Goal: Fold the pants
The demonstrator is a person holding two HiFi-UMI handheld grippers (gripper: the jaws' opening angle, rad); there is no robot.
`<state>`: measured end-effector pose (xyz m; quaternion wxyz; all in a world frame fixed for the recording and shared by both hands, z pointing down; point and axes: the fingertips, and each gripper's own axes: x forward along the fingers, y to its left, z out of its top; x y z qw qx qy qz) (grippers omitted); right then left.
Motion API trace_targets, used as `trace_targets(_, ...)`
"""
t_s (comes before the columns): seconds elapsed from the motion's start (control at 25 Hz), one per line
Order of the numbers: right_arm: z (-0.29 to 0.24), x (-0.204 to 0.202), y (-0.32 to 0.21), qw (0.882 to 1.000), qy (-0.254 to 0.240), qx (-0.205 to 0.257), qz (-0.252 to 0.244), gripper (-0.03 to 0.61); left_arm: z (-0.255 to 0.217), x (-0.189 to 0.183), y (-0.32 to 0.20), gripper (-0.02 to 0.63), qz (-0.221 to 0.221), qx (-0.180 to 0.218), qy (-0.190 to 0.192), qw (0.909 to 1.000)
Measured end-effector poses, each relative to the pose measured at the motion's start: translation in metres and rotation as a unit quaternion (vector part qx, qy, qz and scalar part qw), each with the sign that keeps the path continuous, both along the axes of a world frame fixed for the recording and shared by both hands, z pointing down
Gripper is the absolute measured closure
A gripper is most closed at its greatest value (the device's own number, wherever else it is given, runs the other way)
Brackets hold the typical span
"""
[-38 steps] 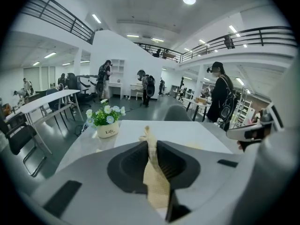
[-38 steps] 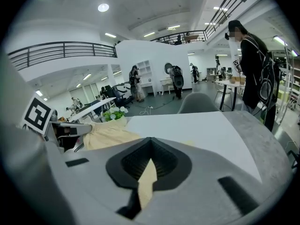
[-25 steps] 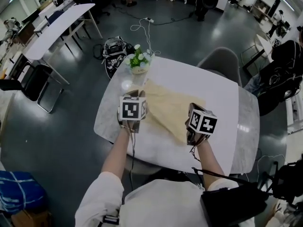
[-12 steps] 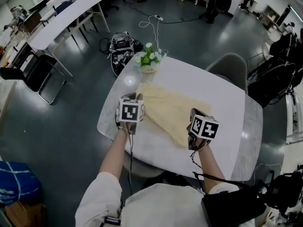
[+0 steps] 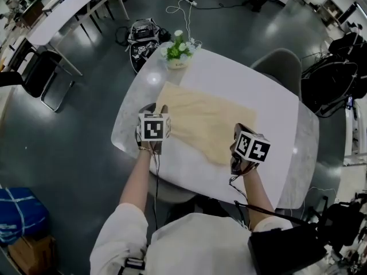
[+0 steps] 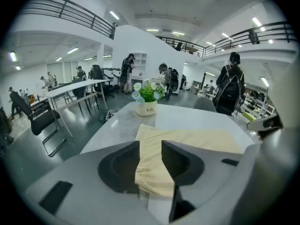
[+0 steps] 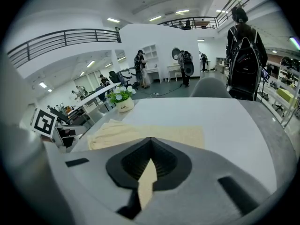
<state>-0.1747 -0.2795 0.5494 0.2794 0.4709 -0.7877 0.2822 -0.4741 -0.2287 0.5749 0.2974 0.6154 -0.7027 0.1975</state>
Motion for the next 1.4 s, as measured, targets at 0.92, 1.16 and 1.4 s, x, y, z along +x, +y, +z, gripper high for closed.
trace_targets(0.92,-0.024,0.247,0.043,0.989,-0.024,0.008,0.144,0.586,0.000,0.319,-0.015,0.494,0.175,-0.018,0.045,0.9833)
trace_targets(1.16,-0.015,0.291,0.044,0.989,-0.032,0.027,0.143,0.586,0.014,0.387,-0.025,0.494,0.199,-0.004,0.006,0.9800)
trace_targets(1.4,0.017,0.304,0.041,0.993,-0.017,0.021,0.111,0.586,0.043,0.435,-0.032,0.494,0.223,-0.032,-0.014,0.9741)
